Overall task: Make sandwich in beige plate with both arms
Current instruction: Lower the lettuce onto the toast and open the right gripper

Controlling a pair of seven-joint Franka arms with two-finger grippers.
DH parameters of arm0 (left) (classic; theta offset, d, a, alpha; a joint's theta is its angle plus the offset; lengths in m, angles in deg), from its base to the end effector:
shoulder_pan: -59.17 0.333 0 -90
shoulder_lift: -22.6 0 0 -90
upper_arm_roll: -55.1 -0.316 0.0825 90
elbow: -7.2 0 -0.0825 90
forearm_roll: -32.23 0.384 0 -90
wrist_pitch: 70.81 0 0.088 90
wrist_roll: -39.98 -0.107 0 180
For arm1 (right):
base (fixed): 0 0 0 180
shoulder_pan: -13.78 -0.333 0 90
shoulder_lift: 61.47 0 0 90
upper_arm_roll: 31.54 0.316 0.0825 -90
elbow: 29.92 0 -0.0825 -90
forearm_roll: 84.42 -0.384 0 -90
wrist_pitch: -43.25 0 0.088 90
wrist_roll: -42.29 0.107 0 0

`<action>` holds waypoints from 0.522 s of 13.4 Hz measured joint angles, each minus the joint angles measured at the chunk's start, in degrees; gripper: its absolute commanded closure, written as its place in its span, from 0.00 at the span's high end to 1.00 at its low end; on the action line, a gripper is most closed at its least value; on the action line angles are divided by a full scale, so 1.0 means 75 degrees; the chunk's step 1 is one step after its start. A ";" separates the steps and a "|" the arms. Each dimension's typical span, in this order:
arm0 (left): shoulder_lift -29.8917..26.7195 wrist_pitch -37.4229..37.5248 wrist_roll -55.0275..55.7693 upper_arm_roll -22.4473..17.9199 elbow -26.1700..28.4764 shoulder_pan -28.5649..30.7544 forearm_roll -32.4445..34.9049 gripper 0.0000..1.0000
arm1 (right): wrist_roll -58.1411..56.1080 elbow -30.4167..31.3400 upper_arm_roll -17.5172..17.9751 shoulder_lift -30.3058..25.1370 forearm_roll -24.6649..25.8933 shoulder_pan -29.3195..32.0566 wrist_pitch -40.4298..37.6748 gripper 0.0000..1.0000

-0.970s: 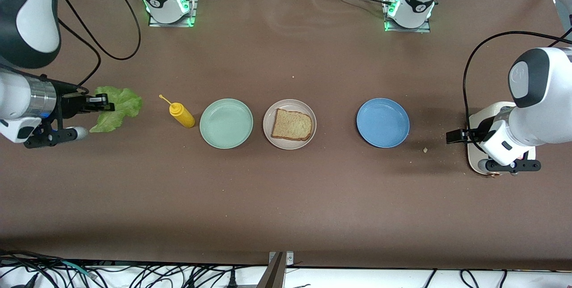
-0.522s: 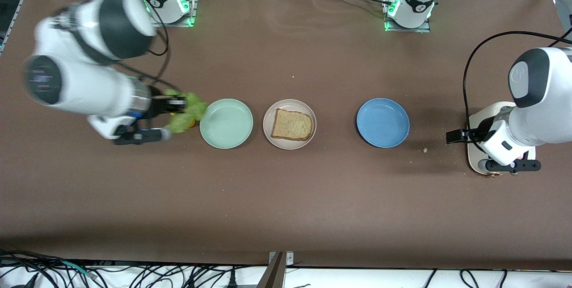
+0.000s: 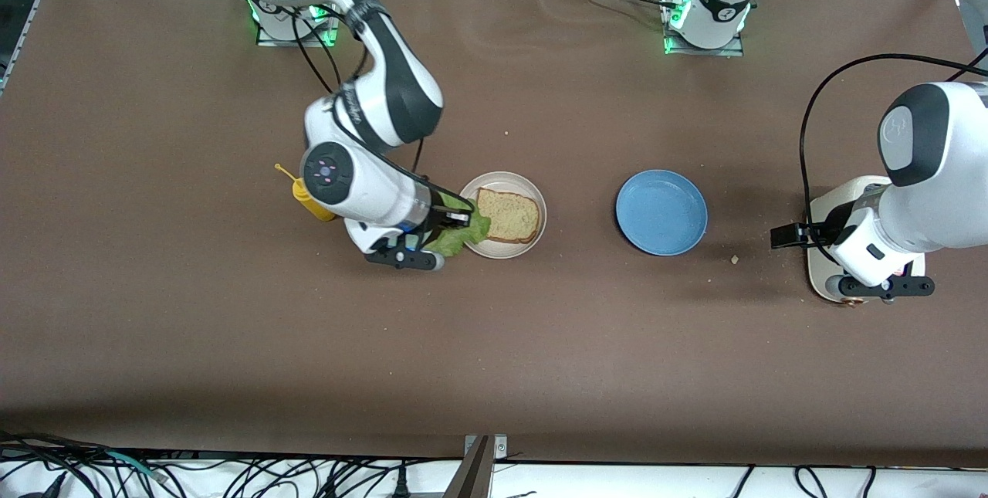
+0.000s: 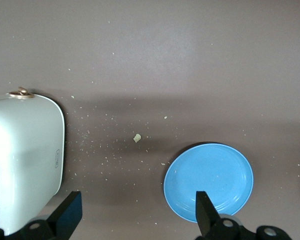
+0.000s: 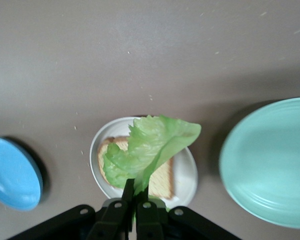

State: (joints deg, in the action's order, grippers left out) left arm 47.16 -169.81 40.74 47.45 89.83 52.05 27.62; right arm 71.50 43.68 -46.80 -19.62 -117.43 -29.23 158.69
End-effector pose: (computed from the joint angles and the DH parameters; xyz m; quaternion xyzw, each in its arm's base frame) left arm 0.6692 -0.0149 0.4350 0.9974 0.0162 -0.0695 0.0110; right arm 0.6195 0.4179 0.3320 -0.9799 0.0988 0.0706 0.1581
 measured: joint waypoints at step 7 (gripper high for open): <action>0.0000 0.0001 0.0000 0.0000 0.0000 0.0000 0.0000 1.00 | 0.0158 -0.0003 0.0465 0.0725 -0.0623 -0.0107 0.0689 0.00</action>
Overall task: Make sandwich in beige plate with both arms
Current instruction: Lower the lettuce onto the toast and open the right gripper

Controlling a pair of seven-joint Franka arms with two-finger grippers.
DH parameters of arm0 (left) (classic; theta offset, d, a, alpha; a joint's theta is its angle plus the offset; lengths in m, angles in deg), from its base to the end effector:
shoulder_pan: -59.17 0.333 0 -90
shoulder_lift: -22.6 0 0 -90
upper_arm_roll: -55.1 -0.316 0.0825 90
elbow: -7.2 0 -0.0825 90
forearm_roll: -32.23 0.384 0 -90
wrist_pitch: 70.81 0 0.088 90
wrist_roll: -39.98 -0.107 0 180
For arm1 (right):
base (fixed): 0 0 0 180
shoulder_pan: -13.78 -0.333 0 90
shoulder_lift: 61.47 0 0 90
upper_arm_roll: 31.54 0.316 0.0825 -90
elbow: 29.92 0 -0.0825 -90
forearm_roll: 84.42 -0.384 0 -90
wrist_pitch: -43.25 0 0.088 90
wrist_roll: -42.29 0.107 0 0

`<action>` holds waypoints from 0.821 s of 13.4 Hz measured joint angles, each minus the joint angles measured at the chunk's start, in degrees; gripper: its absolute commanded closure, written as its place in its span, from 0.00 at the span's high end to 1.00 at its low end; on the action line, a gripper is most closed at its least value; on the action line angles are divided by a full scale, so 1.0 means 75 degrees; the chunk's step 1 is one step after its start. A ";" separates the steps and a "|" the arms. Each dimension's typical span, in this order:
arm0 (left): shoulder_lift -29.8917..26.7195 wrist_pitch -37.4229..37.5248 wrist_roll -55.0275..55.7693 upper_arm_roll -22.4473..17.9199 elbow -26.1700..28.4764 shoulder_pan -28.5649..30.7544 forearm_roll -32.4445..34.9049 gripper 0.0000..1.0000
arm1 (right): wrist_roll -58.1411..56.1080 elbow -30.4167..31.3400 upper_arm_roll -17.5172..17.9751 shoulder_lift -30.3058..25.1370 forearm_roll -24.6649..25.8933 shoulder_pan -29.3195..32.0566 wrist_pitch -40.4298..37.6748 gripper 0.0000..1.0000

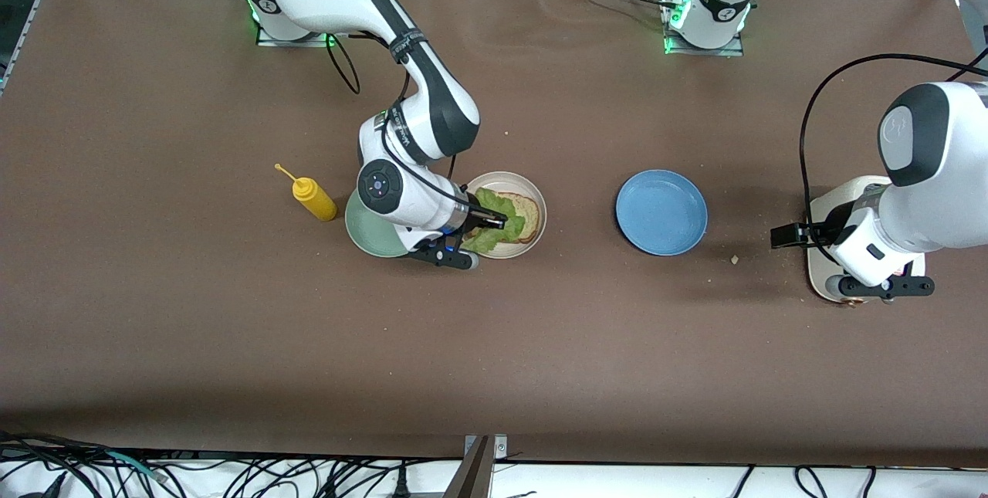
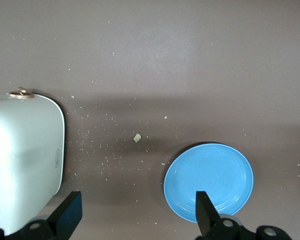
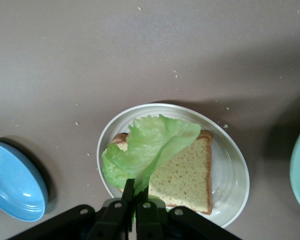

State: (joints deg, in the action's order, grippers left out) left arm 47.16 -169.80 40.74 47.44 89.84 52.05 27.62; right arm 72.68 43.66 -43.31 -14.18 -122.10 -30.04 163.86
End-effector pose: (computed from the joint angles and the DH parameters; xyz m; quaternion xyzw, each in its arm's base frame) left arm 0.6691 -0.0148 0.4349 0.9974 0.0163 -0.0697 0.0110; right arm 0.6001 0.4559 0.2659 -0.9713 0.1174 0.1000 0.1813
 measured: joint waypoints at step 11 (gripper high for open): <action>0.0000 0.0000 0.0000 -0.0001 0.0000 0.0000 0.0000 1.00 | -0.0298 -0.0121 -0.0078 0.0091 0.0780 -0.0021 0.0012 1.00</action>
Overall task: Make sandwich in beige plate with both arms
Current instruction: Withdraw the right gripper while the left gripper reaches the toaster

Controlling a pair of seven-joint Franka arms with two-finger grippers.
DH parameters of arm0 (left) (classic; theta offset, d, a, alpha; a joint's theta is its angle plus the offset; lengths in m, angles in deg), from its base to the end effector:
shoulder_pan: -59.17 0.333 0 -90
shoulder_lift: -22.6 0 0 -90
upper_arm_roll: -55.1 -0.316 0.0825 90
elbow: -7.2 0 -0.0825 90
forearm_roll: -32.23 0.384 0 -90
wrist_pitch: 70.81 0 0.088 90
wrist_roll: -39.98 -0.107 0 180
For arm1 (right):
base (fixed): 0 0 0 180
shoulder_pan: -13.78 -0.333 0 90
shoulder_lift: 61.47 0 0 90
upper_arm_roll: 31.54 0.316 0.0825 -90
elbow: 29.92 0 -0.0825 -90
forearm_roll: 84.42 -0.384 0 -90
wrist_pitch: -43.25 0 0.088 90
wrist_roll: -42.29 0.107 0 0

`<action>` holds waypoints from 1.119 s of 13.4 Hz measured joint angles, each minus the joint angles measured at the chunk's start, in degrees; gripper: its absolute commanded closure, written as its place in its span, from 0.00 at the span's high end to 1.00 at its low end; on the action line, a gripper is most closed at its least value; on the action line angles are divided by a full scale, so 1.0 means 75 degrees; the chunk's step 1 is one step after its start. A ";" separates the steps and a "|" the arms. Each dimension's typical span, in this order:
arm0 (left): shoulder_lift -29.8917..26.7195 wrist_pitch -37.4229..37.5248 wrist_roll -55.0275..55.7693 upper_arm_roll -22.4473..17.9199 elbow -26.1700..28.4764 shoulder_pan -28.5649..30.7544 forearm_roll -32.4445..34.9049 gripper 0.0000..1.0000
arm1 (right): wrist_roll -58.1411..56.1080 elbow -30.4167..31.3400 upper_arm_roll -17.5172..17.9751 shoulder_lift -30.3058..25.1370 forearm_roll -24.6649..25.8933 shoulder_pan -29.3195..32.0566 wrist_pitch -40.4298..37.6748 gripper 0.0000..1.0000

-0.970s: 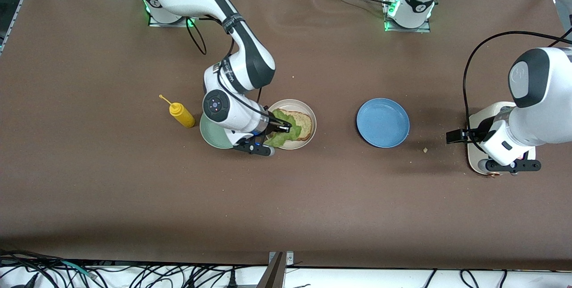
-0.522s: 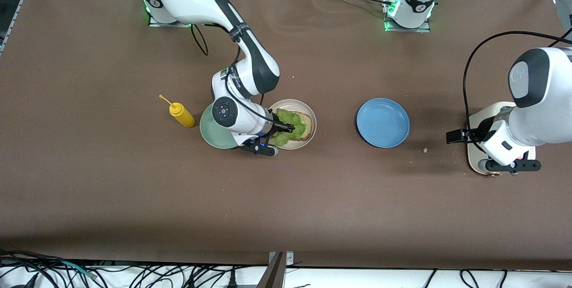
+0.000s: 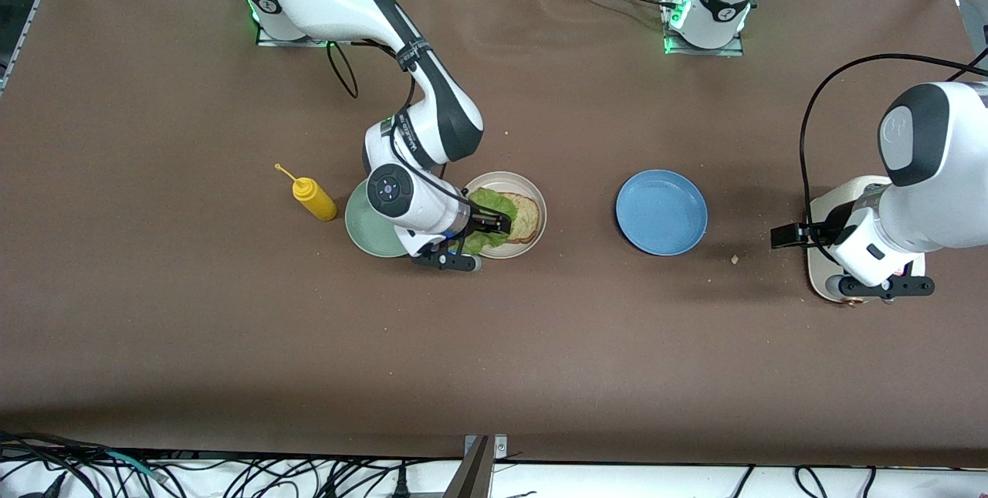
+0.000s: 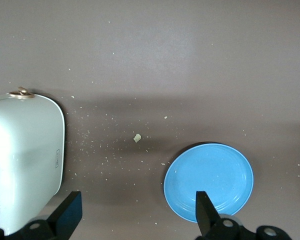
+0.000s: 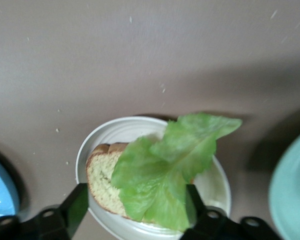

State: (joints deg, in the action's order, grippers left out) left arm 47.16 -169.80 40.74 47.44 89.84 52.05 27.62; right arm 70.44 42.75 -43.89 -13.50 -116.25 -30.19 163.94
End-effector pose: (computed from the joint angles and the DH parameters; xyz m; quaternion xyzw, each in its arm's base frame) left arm 0.6691 -0.0148 0.4349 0.9974 0.0163 -0.0697 0.0110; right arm 0.6055 0.4511 0.2634 -0.9843 0.0735 0.0697 0.1443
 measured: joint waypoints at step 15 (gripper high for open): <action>-0.0143 0.0455 -0.0120 -0.0171 0.0000 0.0042 0.0908 1.00 | -0.0193 -0.0047 -0.2486 -0.1428 0.1964 0.0010 -0.2993 1.00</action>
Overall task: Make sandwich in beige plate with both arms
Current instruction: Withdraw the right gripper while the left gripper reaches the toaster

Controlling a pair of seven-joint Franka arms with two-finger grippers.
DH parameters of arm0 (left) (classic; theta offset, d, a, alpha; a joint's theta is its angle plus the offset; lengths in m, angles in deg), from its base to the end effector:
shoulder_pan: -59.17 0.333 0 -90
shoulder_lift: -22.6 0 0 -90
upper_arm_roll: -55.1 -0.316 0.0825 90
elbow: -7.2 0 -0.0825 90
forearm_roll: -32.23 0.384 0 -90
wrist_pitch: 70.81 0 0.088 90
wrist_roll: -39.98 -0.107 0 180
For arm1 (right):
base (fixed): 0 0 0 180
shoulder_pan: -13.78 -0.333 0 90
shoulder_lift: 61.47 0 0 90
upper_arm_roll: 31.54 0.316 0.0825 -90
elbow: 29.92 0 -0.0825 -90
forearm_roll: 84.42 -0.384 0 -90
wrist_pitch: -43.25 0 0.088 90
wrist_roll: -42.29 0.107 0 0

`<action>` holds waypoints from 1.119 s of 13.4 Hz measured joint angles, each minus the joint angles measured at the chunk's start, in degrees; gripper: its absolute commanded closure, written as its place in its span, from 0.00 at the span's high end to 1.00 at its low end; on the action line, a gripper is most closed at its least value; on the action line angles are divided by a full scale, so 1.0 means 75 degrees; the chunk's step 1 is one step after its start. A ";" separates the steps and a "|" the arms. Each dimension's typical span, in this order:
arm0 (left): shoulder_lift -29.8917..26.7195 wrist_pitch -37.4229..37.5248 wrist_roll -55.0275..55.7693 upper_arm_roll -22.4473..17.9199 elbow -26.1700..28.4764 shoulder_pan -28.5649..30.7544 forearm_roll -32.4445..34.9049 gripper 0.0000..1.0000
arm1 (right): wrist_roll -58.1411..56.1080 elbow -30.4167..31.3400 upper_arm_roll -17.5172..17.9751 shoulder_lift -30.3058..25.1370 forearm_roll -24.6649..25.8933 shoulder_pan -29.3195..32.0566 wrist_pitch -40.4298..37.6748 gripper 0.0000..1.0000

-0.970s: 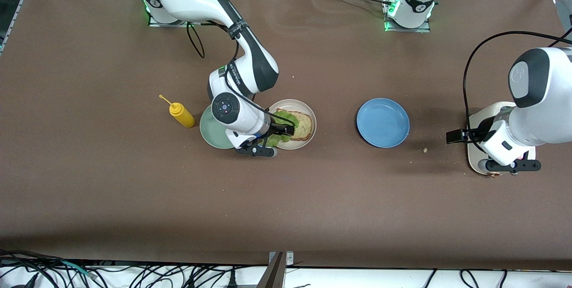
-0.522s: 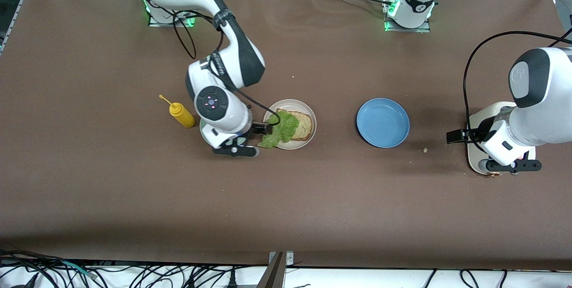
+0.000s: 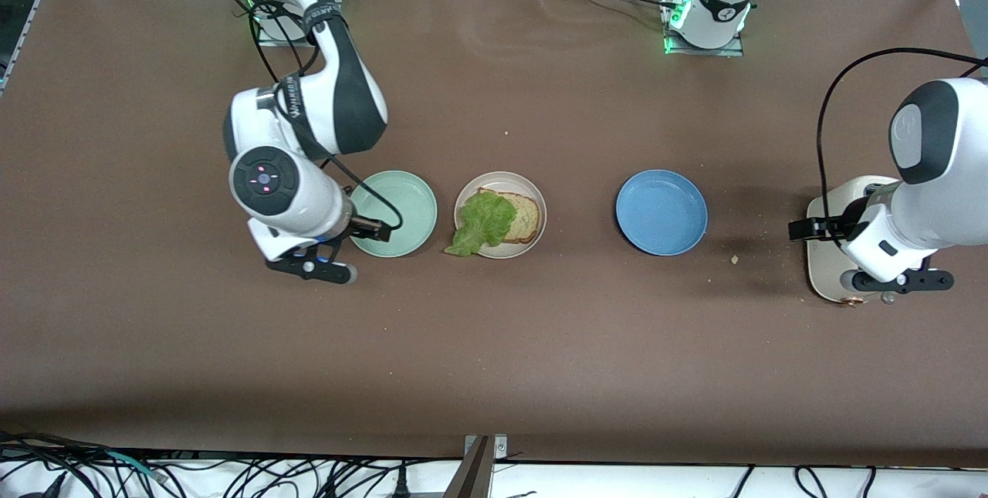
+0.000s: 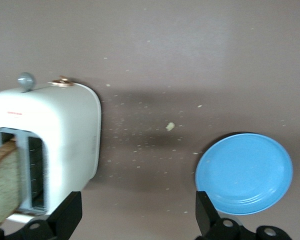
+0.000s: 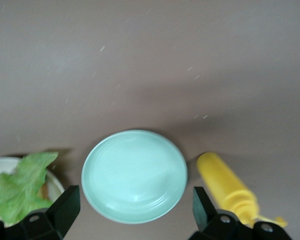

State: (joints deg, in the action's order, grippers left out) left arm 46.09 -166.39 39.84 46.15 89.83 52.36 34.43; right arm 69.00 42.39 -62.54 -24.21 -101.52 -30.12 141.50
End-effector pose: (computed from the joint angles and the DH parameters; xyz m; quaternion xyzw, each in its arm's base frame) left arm 0.6598 0.0131 0.4443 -0.9947 -0.0102 0.0903 0.0485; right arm 0.6564 0.2726 0.4042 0.9920 -0.1125 -0.0473 0.0328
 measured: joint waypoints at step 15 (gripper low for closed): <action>-0.0612 -0.0462 -0.2115 -0.0083 0.0726 0.1627 0.0242 1.00 | -0.3144 0.0522 0.3030 -0.3231 0.2923 0.3993 -0.1733 1.00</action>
State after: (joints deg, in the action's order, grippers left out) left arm 41.50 -169.85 23.98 45.53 95.28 64.57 36.24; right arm 45.41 46.31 -39.82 -48.44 -79.60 -0.17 128.50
